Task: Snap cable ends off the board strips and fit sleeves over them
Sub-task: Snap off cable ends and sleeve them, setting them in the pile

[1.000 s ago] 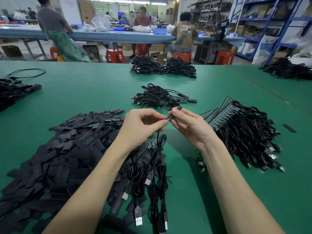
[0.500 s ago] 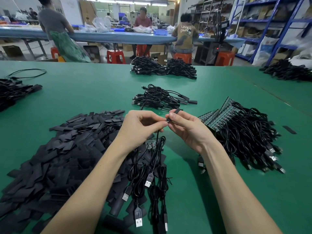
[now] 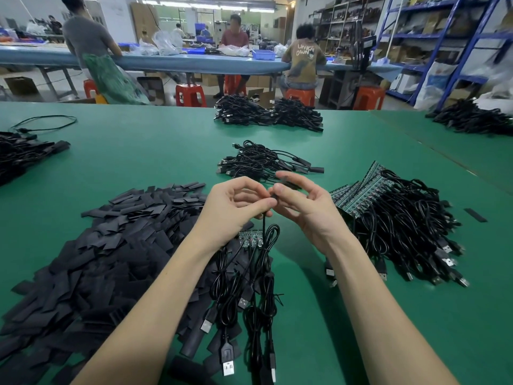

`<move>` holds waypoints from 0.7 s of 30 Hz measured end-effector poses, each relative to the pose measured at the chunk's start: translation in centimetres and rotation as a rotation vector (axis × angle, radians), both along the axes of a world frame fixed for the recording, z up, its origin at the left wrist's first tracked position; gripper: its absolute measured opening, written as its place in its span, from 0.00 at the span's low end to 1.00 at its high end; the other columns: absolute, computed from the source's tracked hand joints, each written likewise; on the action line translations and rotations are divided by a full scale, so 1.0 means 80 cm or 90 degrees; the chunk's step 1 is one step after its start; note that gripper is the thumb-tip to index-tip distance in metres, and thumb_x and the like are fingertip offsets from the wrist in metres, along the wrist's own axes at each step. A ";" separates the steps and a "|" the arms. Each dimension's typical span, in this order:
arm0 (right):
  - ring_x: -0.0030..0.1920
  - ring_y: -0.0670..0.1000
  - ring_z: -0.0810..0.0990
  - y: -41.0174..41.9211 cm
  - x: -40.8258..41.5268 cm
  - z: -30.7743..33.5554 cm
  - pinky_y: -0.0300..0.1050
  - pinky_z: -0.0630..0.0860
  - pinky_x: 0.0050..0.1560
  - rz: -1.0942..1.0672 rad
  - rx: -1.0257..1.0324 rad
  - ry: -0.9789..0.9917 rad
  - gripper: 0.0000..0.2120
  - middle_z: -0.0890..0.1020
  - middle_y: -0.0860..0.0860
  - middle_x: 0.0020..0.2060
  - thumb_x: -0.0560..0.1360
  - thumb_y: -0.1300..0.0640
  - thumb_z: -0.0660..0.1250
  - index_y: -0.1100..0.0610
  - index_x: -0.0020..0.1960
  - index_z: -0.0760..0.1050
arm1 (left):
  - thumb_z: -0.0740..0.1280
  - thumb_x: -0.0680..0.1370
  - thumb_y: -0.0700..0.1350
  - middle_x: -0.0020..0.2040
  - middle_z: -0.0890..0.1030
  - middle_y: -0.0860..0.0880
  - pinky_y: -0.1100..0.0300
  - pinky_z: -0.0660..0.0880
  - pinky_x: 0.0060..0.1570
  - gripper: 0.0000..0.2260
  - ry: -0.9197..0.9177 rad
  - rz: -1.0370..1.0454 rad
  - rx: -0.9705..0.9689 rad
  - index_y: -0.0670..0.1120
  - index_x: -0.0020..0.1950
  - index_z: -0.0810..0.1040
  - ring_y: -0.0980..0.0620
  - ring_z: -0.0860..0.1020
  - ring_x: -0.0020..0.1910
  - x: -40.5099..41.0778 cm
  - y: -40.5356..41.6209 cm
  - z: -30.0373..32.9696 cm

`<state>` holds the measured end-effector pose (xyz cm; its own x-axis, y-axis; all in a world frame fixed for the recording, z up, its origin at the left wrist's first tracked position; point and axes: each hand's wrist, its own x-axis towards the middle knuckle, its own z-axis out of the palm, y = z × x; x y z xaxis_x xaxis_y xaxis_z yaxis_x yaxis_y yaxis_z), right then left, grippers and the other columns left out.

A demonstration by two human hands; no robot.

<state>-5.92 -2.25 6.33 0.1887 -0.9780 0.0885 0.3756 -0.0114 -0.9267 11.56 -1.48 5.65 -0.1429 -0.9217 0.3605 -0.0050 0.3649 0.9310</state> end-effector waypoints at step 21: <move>0.38 0.52 0.84 -0.001 0.021 -0.019 0.43 0.82 0.45 -0.167 -0.044 -0.019 0.06 0.87 0.58 0.40 0.72 0.63 0.78 0.55 0.48 0.87 | 0.76 0.73 0.36 0.39 0.86 0.40 0.65 0.78 0.36 0.05 0.020 0.030 0.103 0.42 0.45 0.82 0.51 0.85 0.36 -0.001 0.004 -0.002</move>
